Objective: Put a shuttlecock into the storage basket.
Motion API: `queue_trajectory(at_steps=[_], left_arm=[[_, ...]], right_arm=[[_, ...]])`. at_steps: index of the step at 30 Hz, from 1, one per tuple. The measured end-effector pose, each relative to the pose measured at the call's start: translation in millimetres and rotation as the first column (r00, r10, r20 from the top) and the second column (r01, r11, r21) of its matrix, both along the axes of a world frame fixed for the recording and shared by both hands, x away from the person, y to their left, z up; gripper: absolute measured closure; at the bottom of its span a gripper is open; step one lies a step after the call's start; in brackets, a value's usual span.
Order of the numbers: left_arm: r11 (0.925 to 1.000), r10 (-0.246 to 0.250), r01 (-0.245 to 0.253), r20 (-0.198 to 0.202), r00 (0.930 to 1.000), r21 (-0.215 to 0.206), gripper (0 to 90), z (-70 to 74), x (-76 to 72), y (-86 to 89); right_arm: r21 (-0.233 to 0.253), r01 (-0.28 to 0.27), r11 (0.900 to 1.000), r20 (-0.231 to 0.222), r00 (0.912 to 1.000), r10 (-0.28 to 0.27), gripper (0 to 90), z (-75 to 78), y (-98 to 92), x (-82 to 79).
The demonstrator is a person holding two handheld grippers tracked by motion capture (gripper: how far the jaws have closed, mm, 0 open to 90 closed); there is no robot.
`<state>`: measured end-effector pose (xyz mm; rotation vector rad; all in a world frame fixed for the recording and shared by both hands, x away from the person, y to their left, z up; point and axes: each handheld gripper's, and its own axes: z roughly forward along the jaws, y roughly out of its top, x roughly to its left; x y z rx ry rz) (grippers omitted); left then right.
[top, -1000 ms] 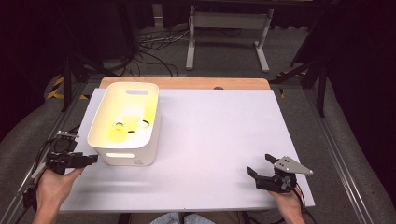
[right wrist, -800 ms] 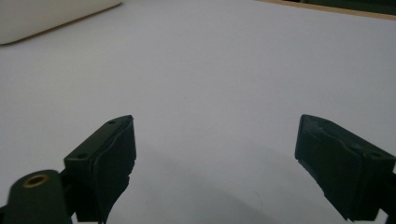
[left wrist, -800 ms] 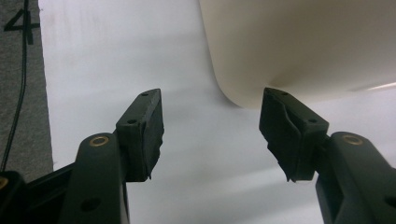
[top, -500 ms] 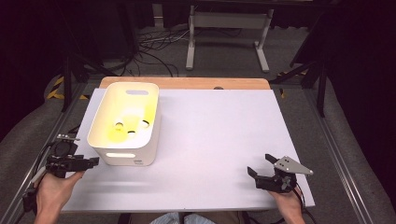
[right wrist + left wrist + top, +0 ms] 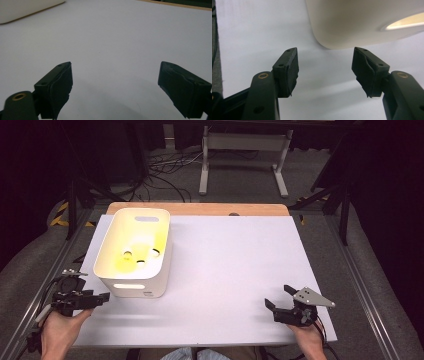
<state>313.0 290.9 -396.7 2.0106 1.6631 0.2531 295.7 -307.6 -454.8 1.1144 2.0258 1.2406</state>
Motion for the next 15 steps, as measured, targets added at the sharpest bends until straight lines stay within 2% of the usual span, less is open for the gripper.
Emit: queue_trajectory(at_steps=[4, 15], left_arm=[[0.9999, -0.003, 0.004, 0.008, 1.0000, -0.013, 38.9, -0.9, -1.6, -3.3], [0.9995, -0.028, 0.029, 0.022, 0.9993, -0.014, 39.0, -1.8, -3.9, -15.4]], right_arm=[[0.000, 0.000, 1.000, 0.000, 1.0000, 0.000, 13.0, 0.0, 0.0, 0.0], [-0.001, 0.000, 1.000, 0.002, 1.0000, 0.000, 12.9, 0.1, -0.2, -0.1]])
